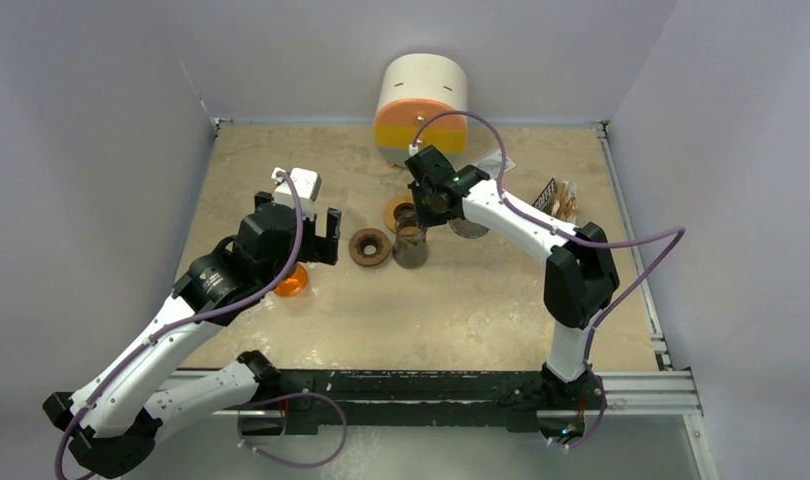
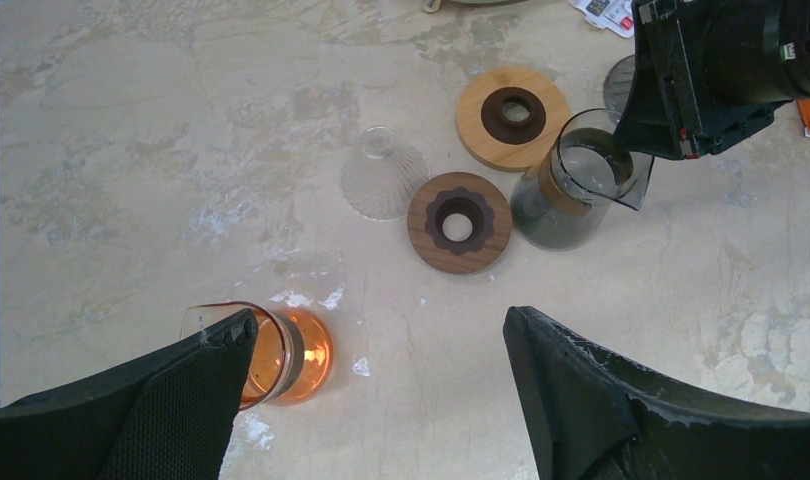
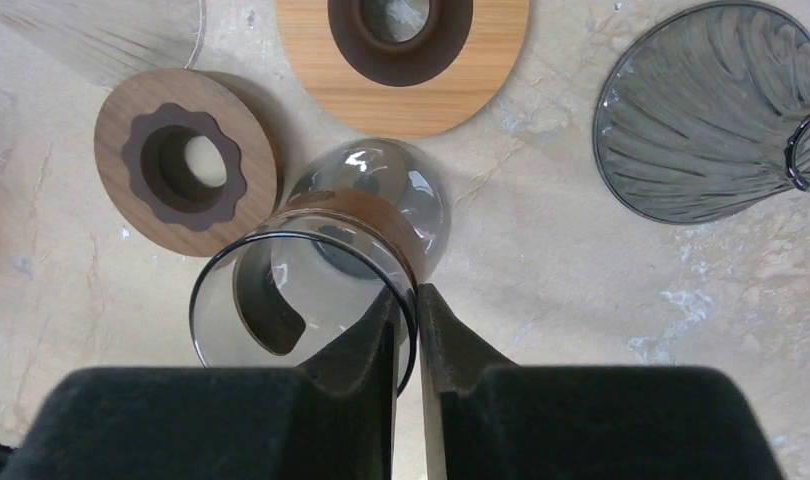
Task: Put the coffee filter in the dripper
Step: Pick up the coffee server from the center of the board, then place the coffee server at the center of the board.
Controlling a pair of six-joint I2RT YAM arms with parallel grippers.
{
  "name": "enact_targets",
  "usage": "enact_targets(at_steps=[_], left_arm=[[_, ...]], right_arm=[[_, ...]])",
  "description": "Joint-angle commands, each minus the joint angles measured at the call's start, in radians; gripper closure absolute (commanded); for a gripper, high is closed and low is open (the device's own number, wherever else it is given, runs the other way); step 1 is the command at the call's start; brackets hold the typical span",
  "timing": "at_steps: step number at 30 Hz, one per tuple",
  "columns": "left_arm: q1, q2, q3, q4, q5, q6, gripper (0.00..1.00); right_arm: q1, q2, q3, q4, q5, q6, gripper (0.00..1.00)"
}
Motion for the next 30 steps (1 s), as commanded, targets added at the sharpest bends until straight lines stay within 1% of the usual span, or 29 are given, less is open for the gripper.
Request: enact_targets(at_steps=[1,3,4,10,16,19,23,30], left_arm=[[0.004,-0.016,-0.004,0.031,-0.008,0.017,0.08],[0.004,-0.016,-0.004,0.031,-0.007,0.017,0.08],[0.004,-0.016,-0.004,0.031,-0.007,0.017,0.08],[0.004,-0.013,-0.004,0.032,-0.001,0.017,0.08],[0.004,-0.01,-0.003,0.034,0.002,0.017,0.08],[0.004,-0.007,-0.004,0.035,0.003,0.018,0.08],[0.004,-0.002,-0.007,0.037,-0.002,0.018,0.08],[0.004,0.007,-0.007,0.038,-0.003,0.019,0.08]], right_arm=[[0.012,-0.012,0.047,-0.039,0.04,-0.018,0.9],[0.016,-0.019,0.048,-0.042,0.045,-0.019,0.98],[0.018,-0.022,0.051,-0.046,0.049,-0.02,1.0],[0.035,-0.059,0.047,-0.082,0.089,-0.03,1.0],[0.056,-0.142,-0.008,-0.109,0.119,-0.032,1.0],[0.072,-0.198,-0.05,-0.119,0.122,-0.033,1.0],[0.093,-0.265,-0.126,-0.118,0.085,-0.058,1.0],[0.197,-0.369,-0.251,-0.13,0.097,-0.064,1.0]])
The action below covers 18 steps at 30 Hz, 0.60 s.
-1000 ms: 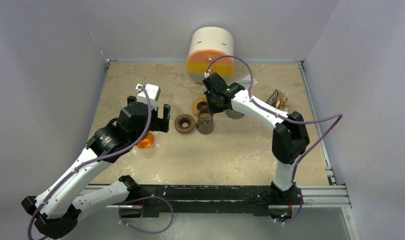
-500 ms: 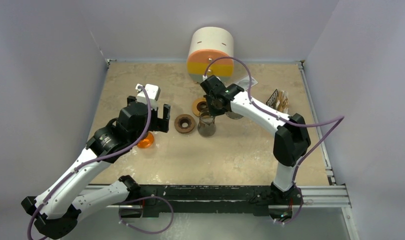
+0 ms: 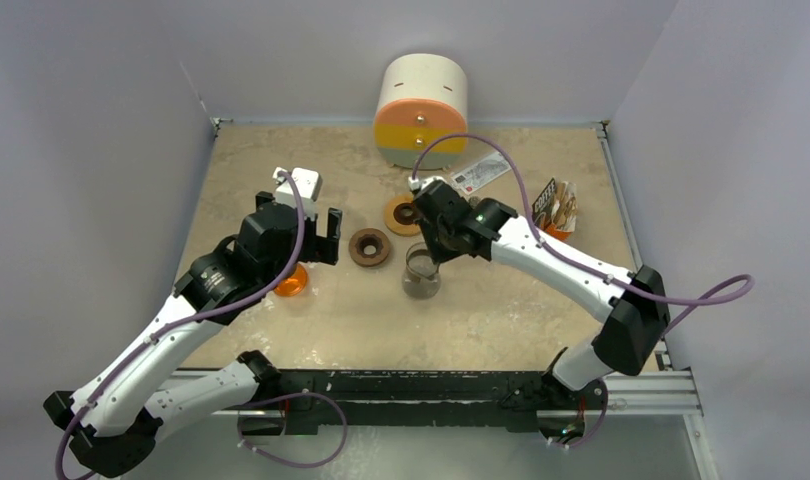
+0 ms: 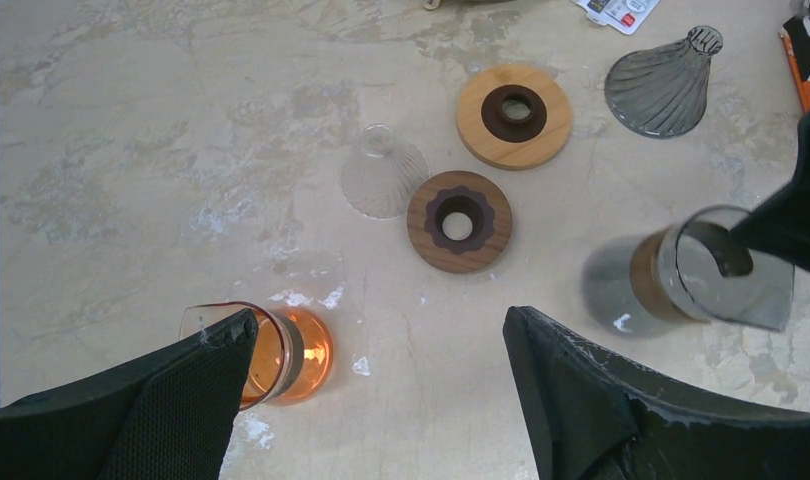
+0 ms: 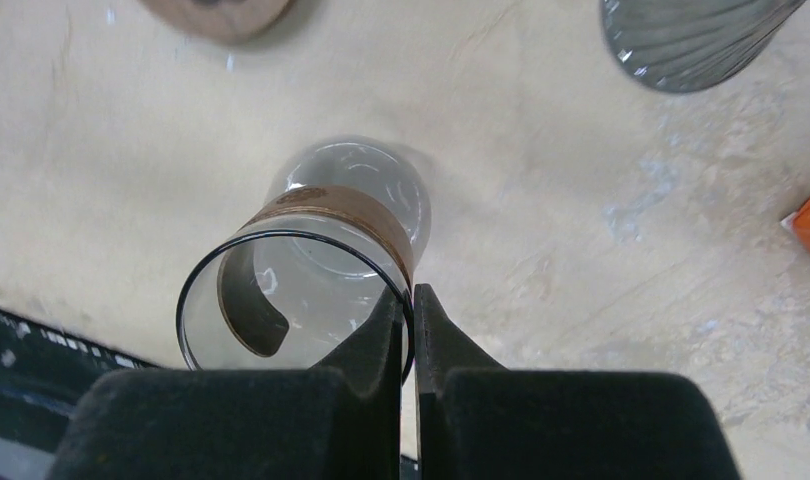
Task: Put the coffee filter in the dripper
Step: Place the coffee server at the center of the board.
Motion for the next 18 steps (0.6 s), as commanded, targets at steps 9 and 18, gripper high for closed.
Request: enact_targets(at_steps=[9,18], left_arm=[[0.004,0.01,-0.01,0.038,-0.013,0.019,0.08],[0.004,0.019,-0.01,0.038,-0.011,0.019,0.08]], right_arm=[[0.185,-0.182,-0.213,-0.005,0.046,0.067,1.0],[0.23,-0.222,-0.306,0.068,0.032,0.133,1.0]])
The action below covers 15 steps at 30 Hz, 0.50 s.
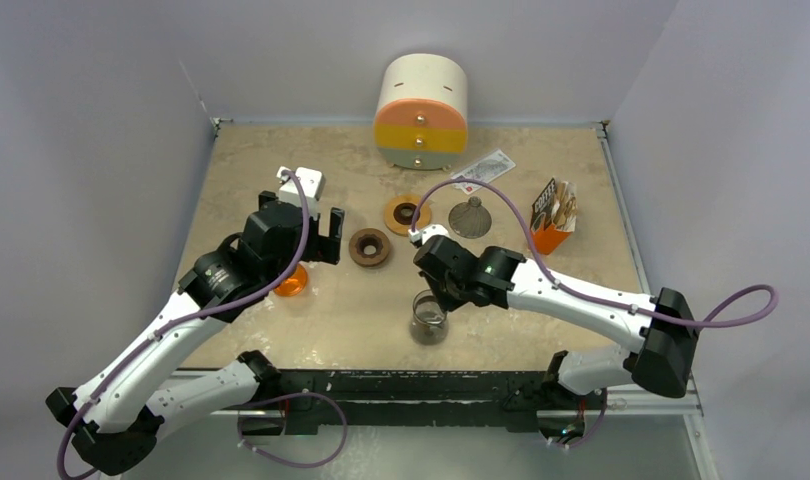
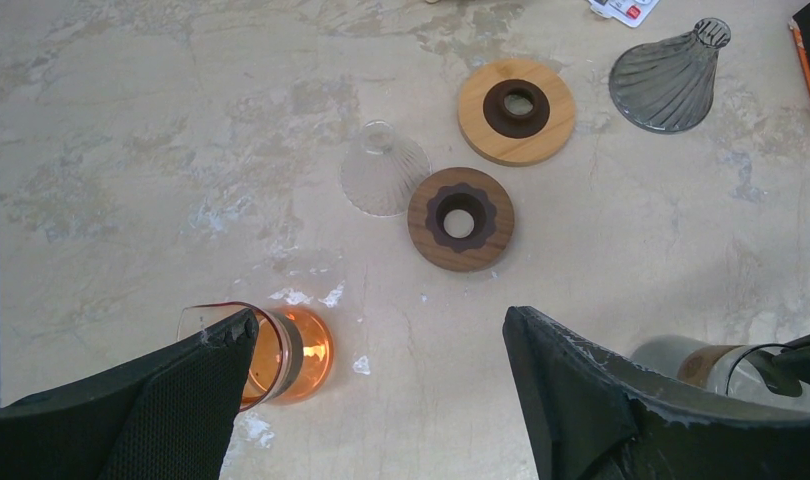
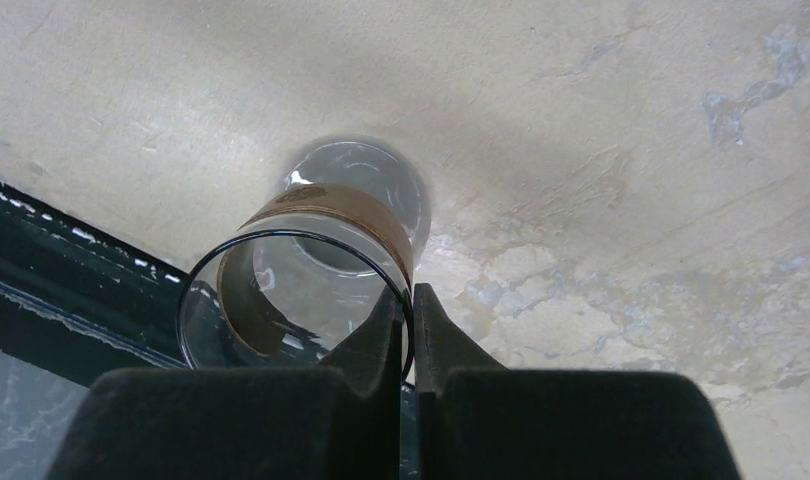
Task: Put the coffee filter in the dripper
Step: Place the coffee server at the center of the board.
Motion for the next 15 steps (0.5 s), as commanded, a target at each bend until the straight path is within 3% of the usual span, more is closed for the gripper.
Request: enact_targets(at_steps=[1,11,15], left_arm=[[0.004,0.0,-0.01,0.037,-0.011,0.019,0.08],[0.004,-0.004,-0.01,0.037,-0.009,0.018,0.08],[0.004,-0.007,-0.008,0.037,-0.008,0.018,0.08]], right_arm=[[0.019,-0.016,-0.014,0.061,0.018,0.057,1.0],[0.046,0.009,-0.03,0.088,0.026,0.07,1.0],[0.048,0.003,-0.032,0.083,0.032,0.076,0.94]])
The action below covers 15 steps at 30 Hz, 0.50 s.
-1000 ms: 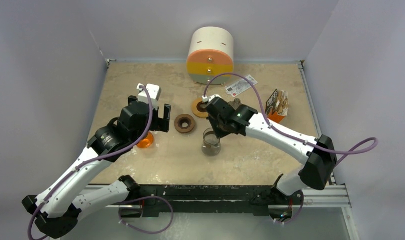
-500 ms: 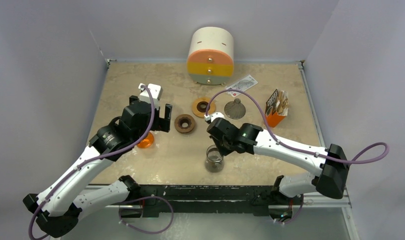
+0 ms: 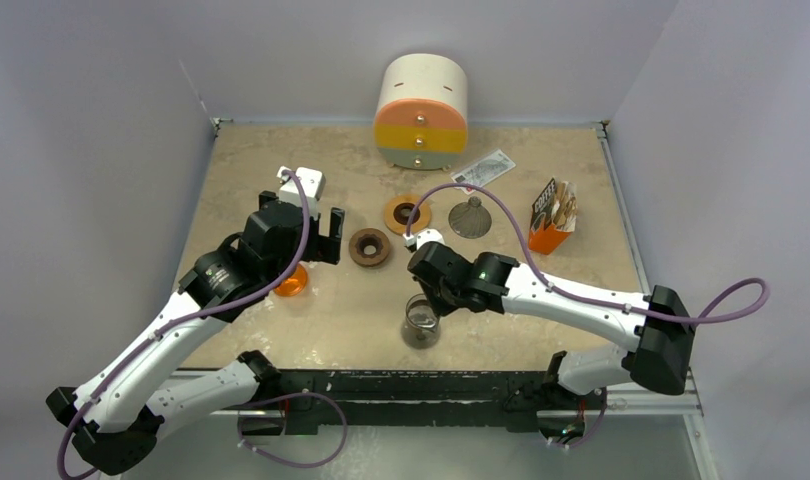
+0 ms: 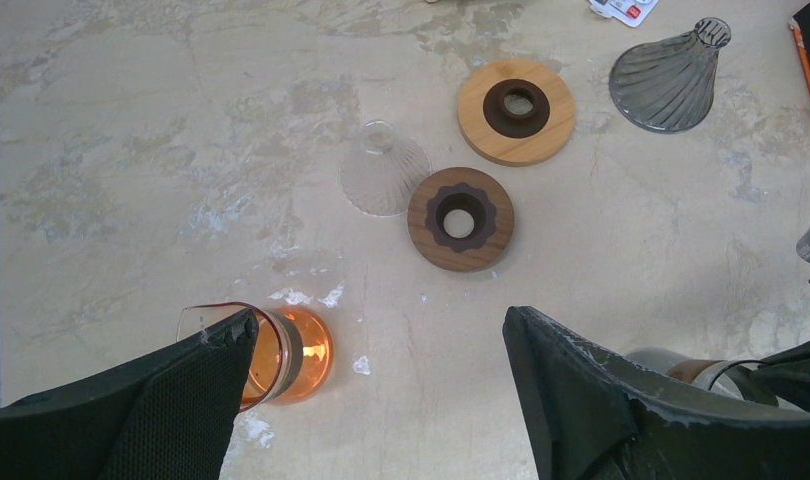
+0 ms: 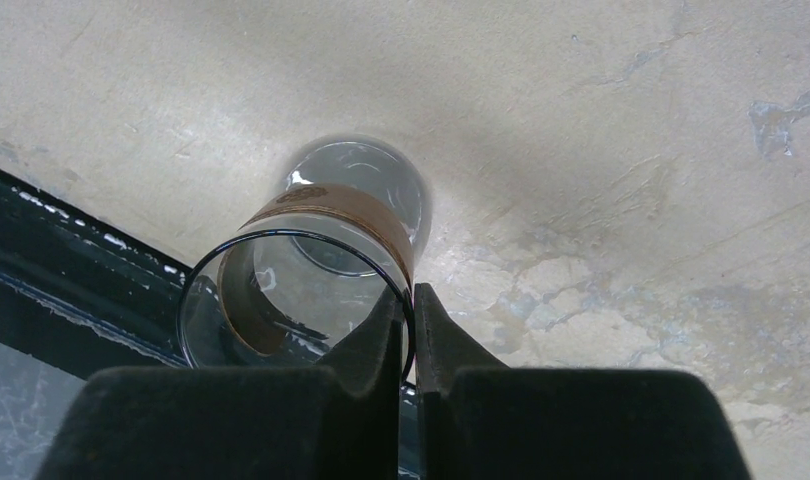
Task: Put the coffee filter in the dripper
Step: Place the coffee server at the center of the board.
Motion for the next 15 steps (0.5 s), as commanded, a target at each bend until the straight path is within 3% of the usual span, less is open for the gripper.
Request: enact_targets(at_steps=[1,5,15], left_arm=[[0.004,-0.008,-0.009,0.036,-0.008,0.018,0.08],[0.004,-0.008,-0.008,0.037,-0.007,0.02,0.09],[0.004,-0.011,-0.008,0.036,-0.007,0.02,0.09]], right_arm=[[0.006,-0.015,-0.005,0.02,0.031,0.026,0.92],[0.007,-0.028,0.002,0.01,0.039,0.027,0.86],[0.007,-0.065,0.076,-0.06,0.075,0.034,0.53]])
